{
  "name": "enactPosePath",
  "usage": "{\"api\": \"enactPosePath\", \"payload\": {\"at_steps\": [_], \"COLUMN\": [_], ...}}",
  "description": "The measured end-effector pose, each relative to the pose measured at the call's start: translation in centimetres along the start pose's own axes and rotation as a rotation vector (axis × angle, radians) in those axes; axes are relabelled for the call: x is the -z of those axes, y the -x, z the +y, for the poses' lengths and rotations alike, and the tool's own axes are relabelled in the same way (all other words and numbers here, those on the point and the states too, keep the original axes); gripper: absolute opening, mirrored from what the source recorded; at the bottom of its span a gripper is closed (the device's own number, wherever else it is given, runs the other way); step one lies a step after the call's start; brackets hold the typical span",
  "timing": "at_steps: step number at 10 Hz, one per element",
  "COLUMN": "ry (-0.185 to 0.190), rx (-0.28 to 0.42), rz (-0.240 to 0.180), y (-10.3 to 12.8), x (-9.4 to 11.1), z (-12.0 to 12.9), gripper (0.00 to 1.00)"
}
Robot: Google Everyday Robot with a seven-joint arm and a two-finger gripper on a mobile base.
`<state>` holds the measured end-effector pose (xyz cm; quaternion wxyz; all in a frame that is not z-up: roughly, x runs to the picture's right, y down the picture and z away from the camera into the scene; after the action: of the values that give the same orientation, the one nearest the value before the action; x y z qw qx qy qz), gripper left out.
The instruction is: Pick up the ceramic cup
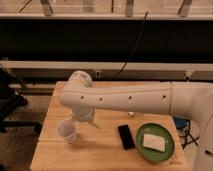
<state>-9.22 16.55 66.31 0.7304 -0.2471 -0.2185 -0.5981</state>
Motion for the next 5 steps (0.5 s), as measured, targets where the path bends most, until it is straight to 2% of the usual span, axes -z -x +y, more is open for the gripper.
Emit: {"api": "enactPosePath", "payload": {"at_steps": [3,5], "ry": [-0.009,-0.009], "rx": [0.067,0.091], "rz": [-0.036,-0.031], "y": [0.8,1.1], "x": [0.2,0.1], "z": [-0.8,-1.4], "gripper": [0.80,0.80]}}
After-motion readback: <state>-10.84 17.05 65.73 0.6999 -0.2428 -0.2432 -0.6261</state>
